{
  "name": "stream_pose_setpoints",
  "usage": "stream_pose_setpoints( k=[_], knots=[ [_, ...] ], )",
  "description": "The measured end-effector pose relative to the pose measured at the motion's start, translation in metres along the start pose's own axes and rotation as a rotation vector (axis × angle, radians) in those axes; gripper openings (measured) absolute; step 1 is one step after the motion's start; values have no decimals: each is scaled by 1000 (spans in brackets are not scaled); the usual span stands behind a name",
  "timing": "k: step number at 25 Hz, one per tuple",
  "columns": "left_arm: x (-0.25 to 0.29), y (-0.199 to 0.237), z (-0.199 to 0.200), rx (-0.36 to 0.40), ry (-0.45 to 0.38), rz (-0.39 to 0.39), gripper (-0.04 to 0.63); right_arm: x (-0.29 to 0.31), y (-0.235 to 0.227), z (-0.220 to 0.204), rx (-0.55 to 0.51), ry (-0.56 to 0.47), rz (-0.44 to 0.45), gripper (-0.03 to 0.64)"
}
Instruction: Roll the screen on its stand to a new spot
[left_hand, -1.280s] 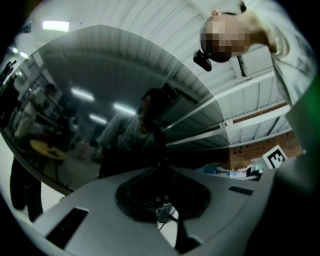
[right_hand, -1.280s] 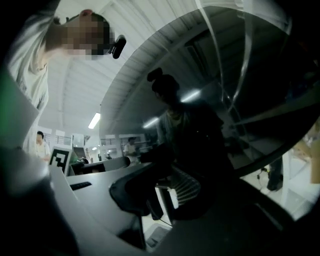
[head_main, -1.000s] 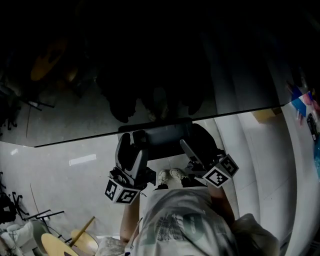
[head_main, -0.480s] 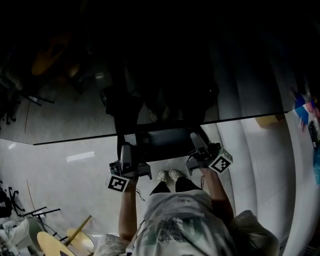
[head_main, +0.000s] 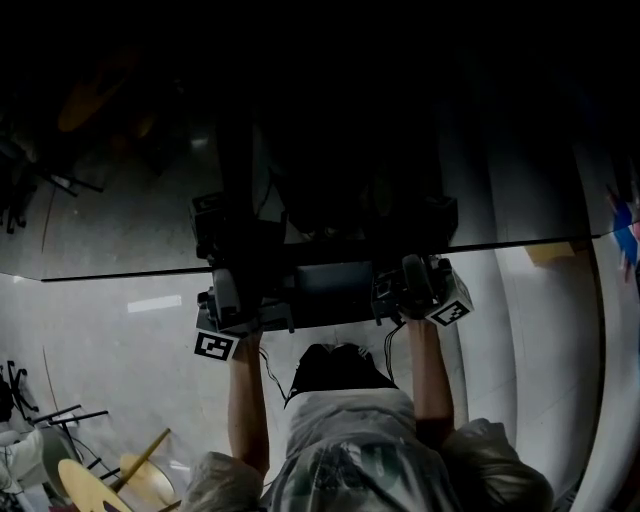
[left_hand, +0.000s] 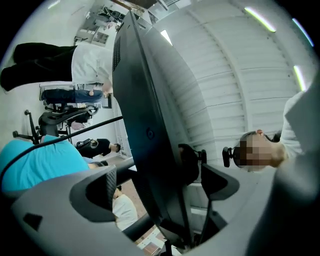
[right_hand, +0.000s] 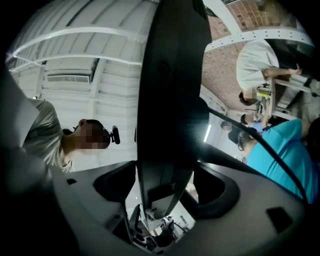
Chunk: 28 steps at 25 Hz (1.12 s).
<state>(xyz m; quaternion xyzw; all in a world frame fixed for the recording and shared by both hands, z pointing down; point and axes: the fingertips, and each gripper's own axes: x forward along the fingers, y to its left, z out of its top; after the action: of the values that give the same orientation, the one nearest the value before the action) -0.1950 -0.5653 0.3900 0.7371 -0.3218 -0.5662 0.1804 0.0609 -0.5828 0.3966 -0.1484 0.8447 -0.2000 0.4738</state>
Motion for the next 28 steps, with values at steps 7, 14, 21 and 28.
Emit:
stream_pose_setpoints(
  k=[7, 14, 21, 28],
  knots=[
    [20, -11, -1, -9, -25, -92, 515, -2, 0, 6, 81, -122, 91, 341],
    [21, -6, 13, -93, -112, -155, 515, 5, -1, -6, 188, -360, 114, 356],
    [21, -12, 19, -175, -159, -309, 531, 8, 5, -17, 194, -308, 283, 373],
    [28, -14, 16, -177, -150, -298, 529, 16, 11, -3, 204, -433, 329, 380]
  ],
)
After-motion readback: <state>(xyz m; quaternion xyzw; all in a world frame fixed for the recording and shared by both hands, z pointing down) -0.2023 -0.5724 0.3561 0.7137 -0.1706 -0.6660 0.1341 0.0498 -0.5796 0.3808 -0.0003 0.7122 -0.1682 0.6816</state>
